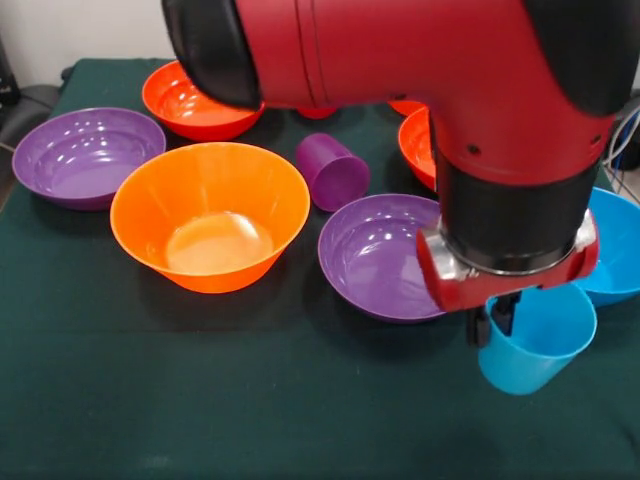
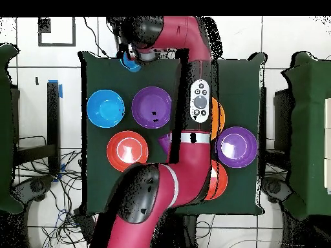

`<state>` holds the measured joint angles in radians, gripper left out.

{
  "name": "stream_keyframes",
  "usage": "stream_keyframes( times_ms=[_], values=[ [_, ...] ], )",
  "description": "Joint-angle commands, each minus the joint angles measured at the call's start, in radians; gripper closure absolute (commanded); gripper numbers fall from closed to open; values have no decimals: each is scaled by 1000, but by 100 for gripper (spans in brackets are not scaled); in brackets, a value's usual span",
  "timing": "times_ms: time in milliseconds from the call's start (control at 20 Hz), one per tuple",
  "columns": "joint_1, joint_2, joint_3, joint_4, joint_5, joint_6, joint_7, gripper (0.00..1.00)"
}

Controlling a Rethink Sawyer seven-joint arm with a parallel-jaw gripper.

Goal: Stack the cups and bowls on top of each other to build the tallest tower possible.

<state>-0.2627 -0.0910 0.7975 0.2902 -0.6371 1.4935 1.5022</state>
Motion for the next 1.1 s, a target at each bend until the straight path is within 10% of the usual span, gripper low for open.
stream_keyframes(
  times_ms=[50, 700, 1100],
  values=[
    [-61, 59, 334, -96, -316, 137, -491, 100],
    [-130, 53, 743, -132, -817, 229, -671, 100],
    [-157, 62, 894, -132, -972, 206, -737, 100]
  ],
)
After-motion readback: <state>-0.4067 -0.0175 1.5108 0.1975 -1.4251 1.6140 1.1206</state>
